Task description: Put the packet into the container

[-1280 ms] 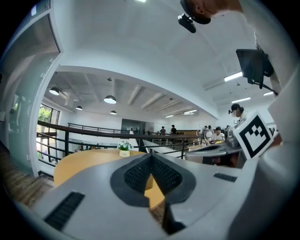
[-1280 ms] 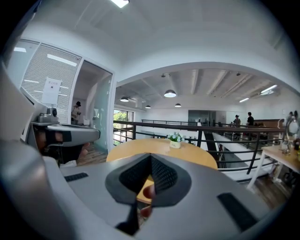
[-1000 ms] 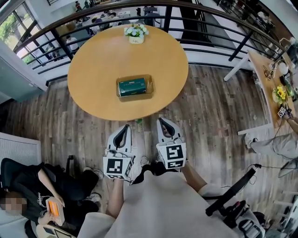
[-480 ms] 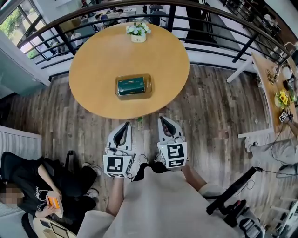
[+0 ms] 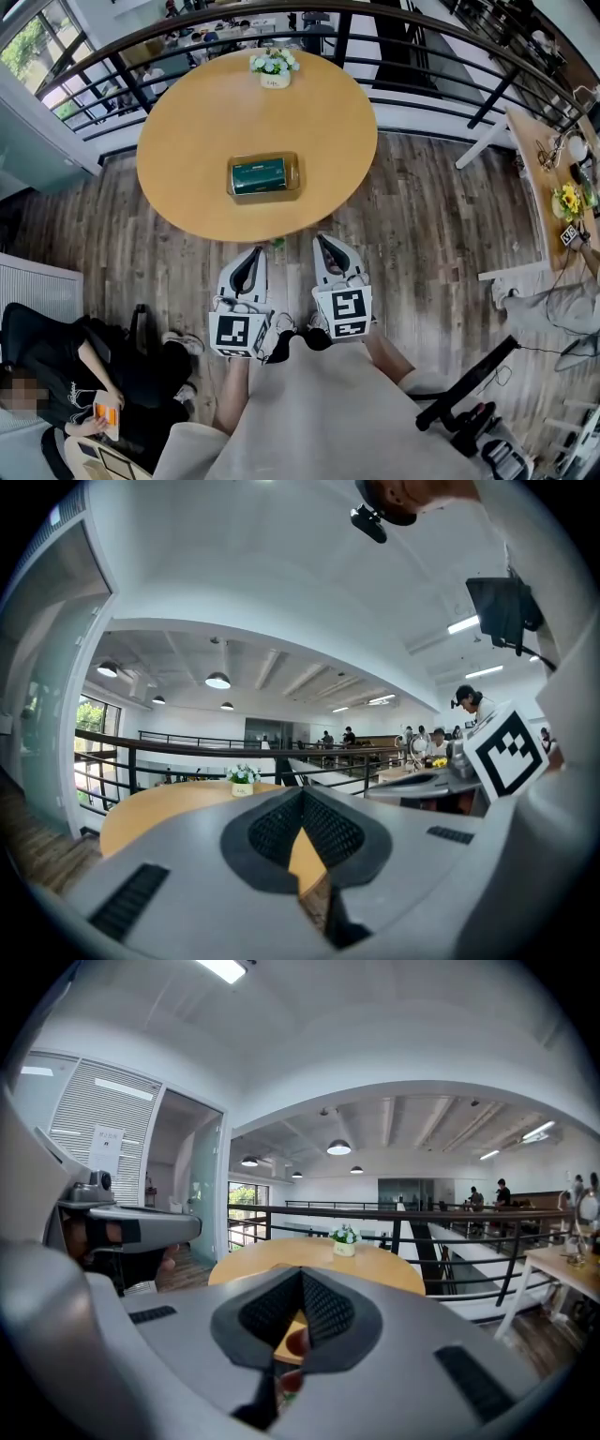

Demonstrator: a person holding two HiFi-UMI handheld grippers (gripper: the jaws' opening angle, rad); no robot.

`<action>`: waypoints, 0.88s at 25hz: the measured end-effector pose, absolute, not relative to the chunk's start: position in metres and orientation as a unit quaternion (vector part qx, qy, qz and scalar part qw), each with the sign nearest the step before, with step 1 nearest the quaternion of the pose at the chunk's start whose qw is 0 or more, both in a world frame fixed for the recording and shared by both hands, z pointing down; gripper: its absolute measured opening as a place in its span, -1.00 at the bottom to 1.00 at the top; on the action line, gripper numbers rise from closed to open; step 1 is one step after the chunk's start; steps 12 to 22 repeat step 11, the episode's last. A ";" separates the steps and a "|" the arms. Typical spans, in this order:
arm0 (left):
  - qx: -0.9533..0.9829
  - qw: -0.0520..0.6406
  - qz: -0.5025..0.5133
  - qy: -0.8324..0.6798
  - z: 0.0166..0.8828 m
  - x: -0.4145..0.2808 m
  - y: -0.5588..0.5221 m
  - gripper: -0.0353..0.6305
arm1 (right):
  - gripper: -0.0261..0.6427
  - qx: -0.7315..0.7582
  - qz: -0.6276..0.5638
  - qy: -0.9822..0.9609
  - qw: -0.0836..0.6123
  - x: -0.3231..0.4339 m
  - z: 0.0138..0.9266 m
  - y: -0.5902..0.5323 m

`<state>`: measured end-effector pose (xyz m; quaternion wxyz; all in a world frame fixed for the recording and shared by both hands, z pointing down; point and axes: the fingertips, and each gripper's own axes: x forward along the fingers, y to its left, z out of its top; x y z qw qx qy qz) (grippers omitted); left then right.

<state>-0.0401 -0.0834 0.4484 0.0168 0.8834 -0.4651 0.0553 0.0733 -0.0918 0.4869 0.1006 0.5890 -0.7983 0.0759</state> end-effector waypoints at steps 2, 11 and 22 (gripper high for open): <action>0.883 0.016 0.054 -0.466 0.447 -0.039 -0.082 -0.88 | -0.91 0.585 0.074 -0.801 0.099 0.072 0.484 -0.091; 0.883 0.017 0.054 -0.466 0.450 -0.035 -0.079 -0.88 | -0.91 0.578 0.064 -0.806 0.109 0.069 0.486 -0.090; 0.883 0.017 0.054 -0.466 0.450 -0.035 -0.079 -0.88 | -0.91 0.578 0.064 -0.806 0.109 0.069 0.486 -0.090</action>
